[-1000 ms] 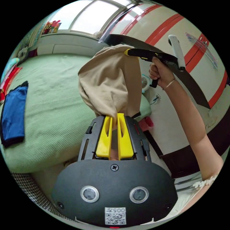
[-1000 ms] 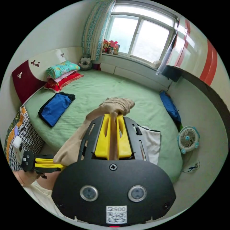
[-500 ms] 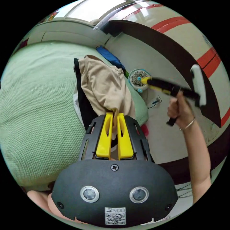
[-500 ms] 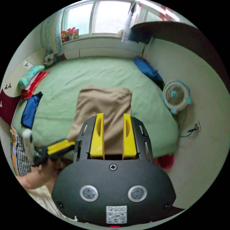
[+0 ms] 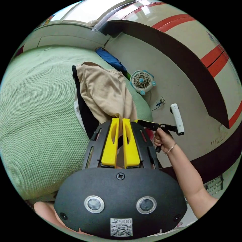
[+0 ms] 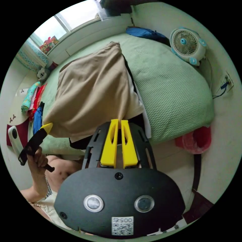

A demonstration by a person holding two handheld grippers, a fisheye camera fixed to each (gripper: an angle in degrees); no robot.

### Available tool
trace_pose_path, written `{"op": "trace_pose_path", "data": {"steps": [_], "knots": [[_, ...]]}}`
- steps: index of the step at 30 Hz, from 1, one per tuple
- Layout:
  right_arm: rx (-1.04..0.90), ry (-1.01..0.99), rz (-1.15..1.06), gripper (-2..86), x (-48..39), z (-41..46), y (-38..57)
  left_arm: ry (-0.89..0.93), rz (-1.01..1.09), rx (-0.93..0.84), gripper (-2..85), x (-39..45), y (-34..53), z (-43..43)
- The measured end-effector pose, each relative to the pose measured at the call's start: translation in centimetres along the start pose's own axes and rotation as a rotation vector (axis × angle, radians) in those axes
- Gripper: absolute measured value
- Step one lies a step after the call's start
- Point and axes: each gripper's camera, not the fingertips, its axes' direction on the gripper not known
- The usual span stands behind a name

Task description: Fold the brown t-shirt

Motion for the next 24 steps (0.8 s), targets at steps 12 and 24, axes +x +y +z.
{"op": "trace_pose_path", "data": {"steps": [12, 24], "knots": [[0.045, 0.057, 0.155, 1.6, 2.1, -1.0, 4.2, -0.042, -0.048, -0.09, 0.0, -1.8, 4.6, -2.2], [0.353, 0.039, -0.111, -1.1, -17.3, -3.0, 7.8, -0.264, -0.025, 0.031, -0.6, -5.6, 10.9, -17.6]]}}
